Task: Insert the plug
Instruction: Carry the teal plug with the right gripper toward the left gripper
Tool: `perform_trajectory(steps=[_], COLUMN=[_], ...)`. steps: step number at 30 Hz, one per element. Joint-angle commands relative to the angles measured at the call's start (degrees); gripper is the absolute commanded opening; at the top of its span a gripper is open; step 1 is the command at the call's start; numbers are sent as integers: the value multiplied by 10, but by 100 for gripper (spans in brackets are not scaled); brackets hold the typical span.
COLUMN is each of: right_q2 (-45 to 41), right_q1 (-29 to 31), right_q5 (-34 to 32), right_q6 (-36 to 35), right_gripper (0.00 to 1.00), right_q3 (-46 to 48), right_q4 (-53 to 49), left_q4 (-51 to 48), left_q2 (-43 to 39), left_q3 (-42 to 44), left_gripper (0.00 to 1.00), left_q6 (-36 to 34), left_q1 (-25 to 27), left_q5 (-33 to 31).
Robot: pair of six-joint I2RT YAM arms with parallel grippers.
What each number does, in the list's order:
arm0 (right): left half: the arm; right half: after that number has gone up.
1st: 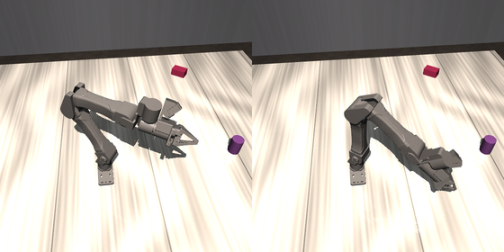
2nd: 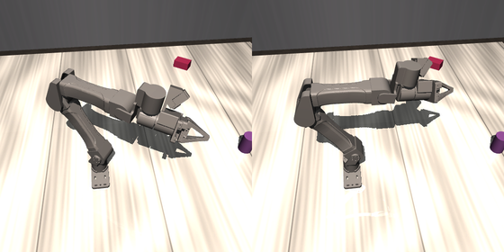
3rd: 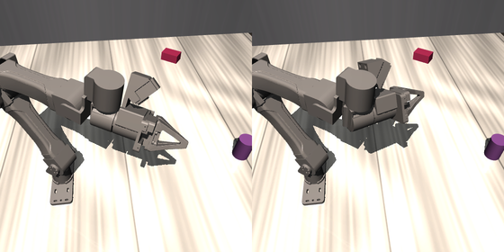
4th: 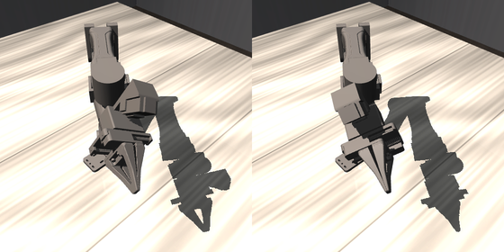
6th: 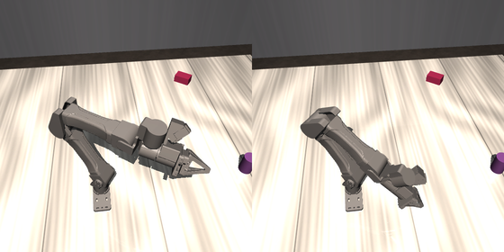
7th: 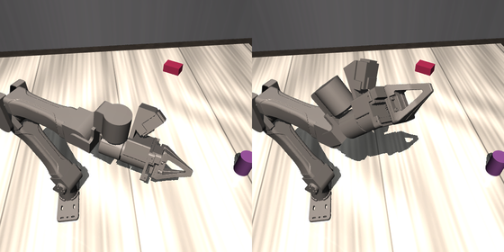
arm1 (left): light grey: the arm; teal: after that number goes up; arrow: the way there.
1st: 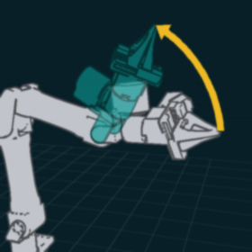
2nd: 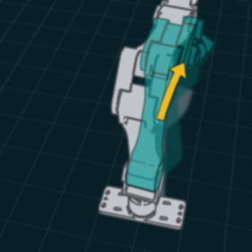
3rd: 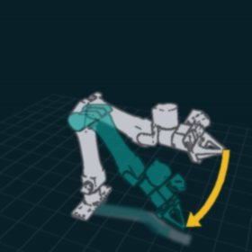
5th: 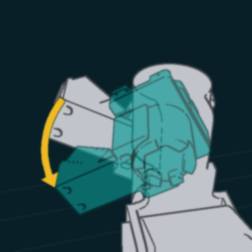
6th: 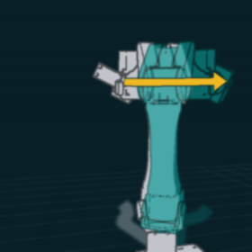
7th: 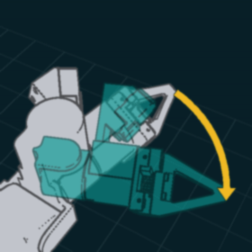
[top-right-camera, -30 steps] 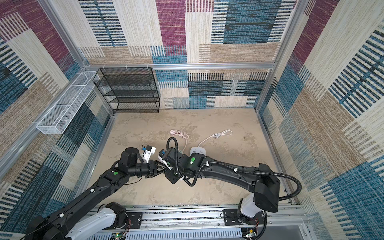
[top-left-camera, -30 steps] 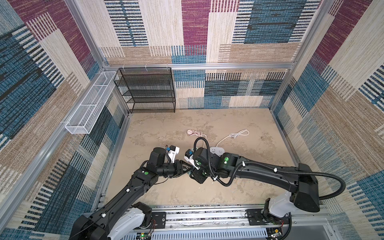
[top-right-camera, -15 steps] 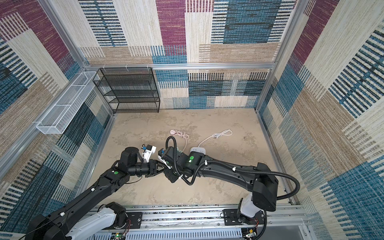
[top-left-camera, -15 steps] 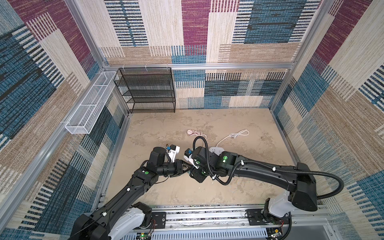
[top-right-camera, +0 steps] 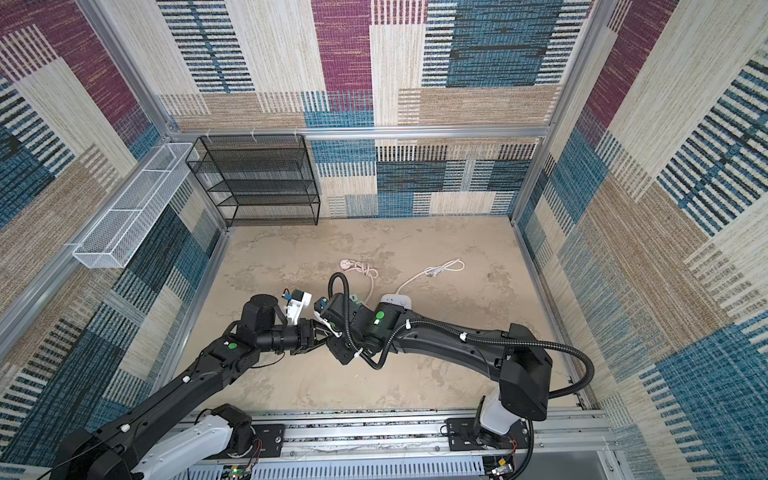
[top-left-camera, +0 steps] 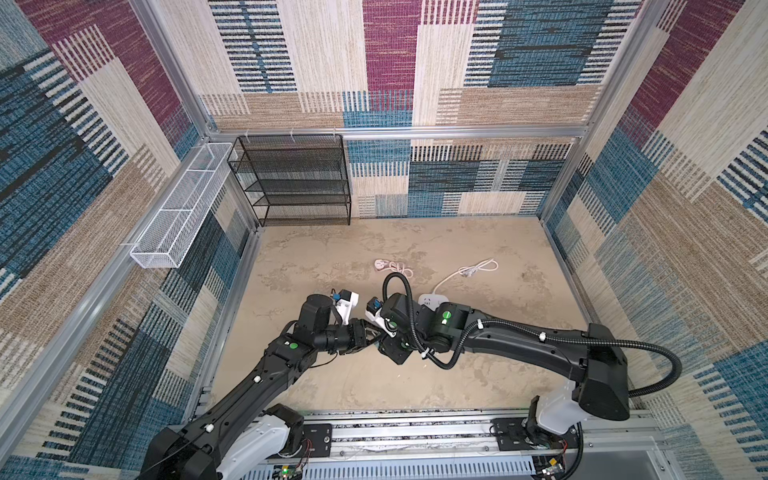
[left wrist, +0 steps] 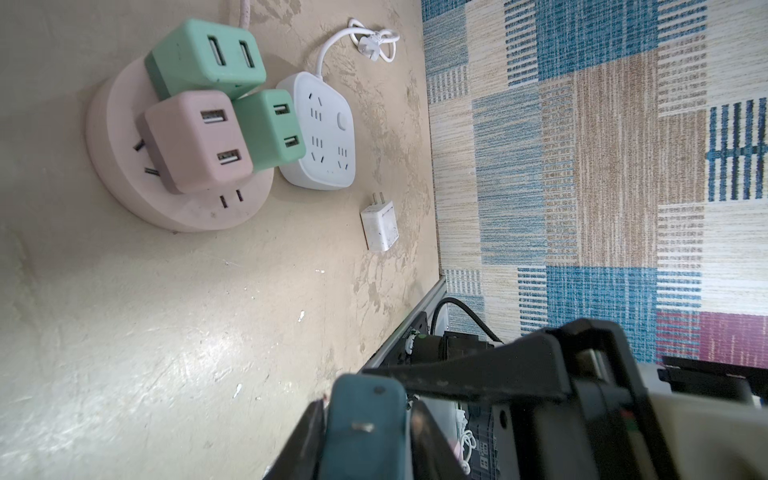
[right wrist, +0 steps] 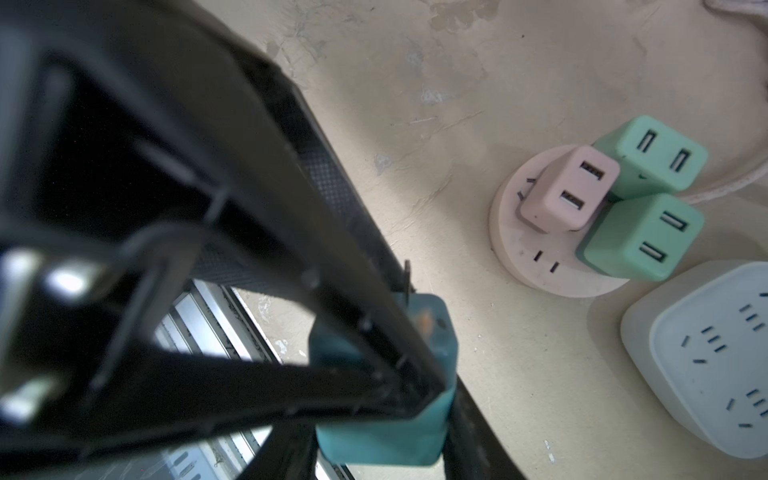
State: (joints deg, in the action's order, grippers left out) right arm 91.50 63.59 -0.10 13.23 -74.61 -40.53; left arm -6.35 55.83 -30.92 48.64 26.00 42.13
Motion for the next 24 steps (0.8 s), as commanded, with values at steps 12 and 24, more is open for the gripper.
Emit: perform_trajectory(steps=[12,24], right_q2=[8,-37], right_q1=[-6,-33], right_q5=[-14,-10], right_q6=[-6,3], right_gripper=[0,67], right_q3=[-12,50], right_q4=[26,123], left_q4=[12,65], left_q2=[11,-12], left_q3=[-5,25], left_gripper=[22,0], left_q6=[4,67], left_q1=[1,-8], left_q5=[35,-30])
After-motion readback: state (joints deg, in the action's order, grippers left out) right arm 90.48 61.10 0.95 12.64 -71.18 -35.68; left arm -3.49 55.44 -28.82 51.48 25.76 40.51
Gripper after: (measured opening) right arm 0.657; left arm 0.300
